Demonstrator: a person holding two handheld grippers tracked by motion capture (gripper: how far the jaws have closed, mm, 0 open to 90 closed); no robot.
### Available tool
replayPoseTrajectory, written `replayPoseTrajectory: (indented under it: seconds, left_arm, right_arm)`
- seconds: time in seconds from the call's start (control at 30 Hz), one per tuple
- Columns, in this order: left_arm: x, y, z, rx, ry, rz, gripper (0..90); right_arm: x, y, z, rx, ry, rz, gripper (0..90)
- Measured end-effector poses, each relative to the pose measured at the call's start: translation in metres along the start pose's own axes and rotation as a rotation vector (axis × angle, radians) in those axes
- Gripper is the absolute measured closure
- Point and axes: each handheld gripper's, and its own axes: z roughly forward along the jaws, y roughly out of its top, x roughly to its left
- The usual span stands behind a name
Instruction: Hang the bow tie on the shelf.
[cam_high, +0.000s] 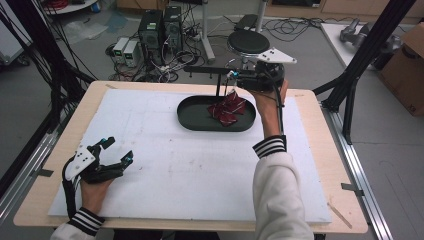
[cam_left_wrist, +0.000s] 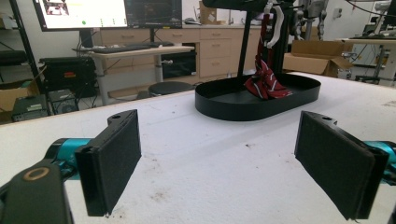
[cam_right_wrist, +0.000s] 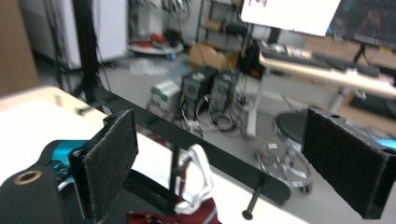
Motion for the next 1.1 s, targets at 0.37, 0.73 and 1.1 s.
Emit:
replayPoseTrajectory:
  seconds: [0.37, 0.73, 1.1]
  left_arm:
    - [0.000, 0.000, 0.000, -0.006, 0.003, 0.001, 14.7]
    - [-0.001, 0.000, -0.001, -0.006, 0.008, 0.006, 14.7]
    - [-0.001, 0.000, -0.001, -0.013, 0.013, 0.003, 14.7]
  right_arm:
    - [0.005, -0.024, -0.071, -0.080, 0.049, 0.056, 10.0]
    - [0.012, -0.075, -0.129, -0.088, 0.027, 0.052, 10.0]
    - [0.021, -0.143, -0.158, -0.104, -0.001, 0.113, 10.0]
